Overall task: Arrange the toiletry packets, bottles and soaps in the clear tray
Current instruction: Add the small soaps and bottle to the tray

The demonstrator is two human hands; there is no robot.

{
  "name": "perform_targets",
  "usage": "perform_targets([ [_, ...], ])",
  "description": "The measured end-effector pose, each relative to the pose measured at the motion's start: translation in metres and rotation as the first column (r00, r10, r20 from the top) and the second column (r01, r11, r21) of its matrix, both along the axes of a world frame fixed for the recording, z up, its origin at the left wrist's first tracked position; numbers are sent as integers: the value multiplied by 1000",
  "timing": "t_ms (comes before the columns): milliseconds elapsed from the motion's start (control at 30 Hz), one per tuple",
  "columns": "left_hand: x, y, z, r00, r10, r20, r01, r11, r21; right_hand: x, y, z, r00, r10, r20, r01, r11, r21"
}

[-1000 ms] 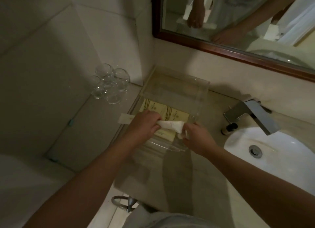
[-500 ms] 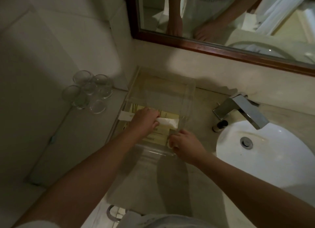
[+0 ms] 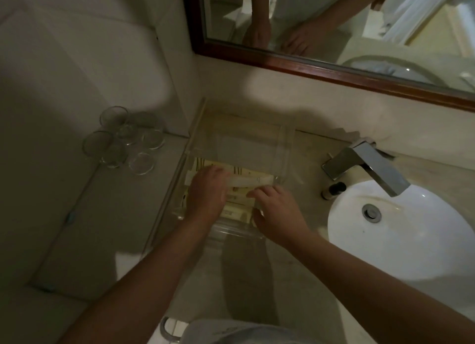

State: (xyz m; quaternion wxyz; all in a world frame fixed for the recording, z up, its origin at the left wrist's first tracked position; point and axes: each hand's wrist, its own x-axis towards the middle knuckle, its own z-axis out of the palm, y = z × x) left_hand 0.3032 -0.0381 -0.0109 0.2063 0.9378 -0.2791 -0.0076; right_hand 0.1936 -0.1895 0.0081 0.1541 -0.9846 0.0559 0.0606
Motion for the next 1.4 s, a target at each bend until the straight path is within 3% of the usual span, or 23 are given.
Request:
perform_targets([
  [67,-11,20,-1,986,165,3,-164,986,-4,11,10,2,1000,14,-21,-14,1000,-8],
  [233,-27,35,-9,976,136,-171,-118,986,116,32,22,-4,993,-15,-114,16,1000,6],
  [600,-3,20,-9,994,74,-76,-63,988,139,29,17,-14,978,-120,-171,101,988,-114],
  [967,5,-7,-4,957,274,-93,-242,936,257,25,22,-14,972,-145,-184,126,986,-110],
  [1100,0,-2,-2,968,249,-31,-236,946,222,23,17,-9,985,-123,-122,117,992,-48],
  [1167,-2,-1,-1,976,217,-29,-207,957,202,14,11,-2,986,-168,-7,168,986,24],
  [1267,-13,-7,2,979,192,-64,-177,967,185,-15,-11,6,857,-489,161,442,859,259],
  [1400,-40,-17,-3,982,142,-121,-122,980,157,-55,-56,-6,497,-858,133,736,498,459],
])
